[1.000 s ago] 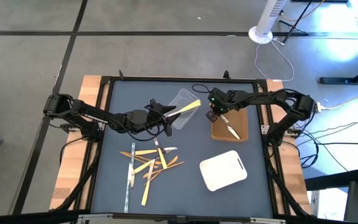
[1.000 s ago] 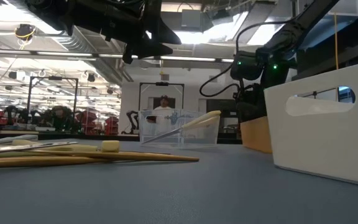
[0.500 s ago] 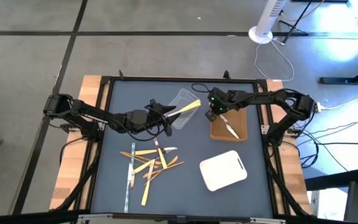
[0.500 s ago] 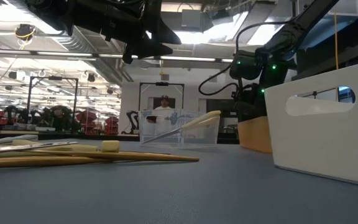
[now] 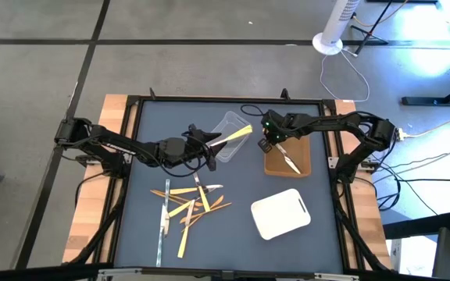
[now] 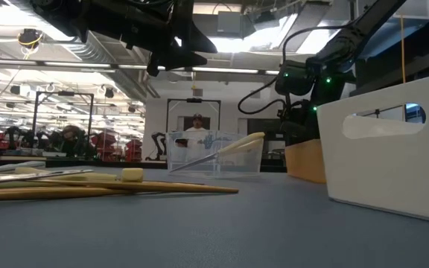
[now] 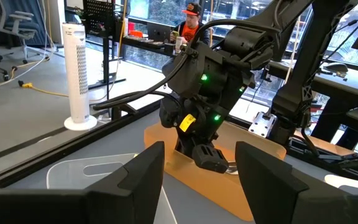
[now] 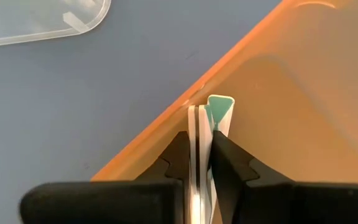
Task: Sort silverware by color (type)
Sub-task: Put the white knife into the orange bin
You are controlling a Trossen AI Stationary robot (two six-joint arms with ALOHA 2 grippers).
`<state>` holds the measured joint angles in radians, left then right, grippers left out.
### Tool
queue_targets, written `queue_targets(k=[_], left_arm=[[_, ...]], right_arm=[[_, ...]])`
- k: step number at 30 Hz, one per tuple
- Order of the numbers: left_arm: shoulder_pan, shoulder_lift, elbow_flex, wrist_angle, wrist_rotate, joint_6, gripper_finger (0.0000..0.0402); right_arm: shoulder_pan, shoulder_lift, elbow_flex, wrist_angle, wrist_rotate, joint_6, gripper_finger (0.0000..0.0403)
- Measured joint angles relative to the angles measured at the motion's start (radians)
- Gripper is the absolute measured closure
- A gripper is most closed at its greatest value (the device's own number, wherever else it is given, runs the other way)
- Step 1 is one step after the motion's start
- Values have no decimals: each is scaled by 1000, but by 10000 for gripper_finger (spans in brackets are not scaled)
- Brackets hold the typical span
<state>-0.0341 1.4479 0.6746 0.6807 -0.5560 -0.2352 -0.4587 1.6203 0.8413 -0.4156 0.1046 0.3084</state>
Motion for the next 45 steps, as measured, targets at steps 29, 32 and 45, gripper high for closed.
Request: queue_targets(k=[29, 32, 45], left_arm=[[0, 0, 0, 0, 0, 0, 209], [0, 0, 0, 0, 0, 5, 209], [-28, -35, 27, -102, -1, 29, 209]], right_arm=[[0, 0, 0, -1, -1, 0, 203], [0, 0, 0, -4, -1, 0, 203], [0, -66, 70, -130, -1, 0, 203]])
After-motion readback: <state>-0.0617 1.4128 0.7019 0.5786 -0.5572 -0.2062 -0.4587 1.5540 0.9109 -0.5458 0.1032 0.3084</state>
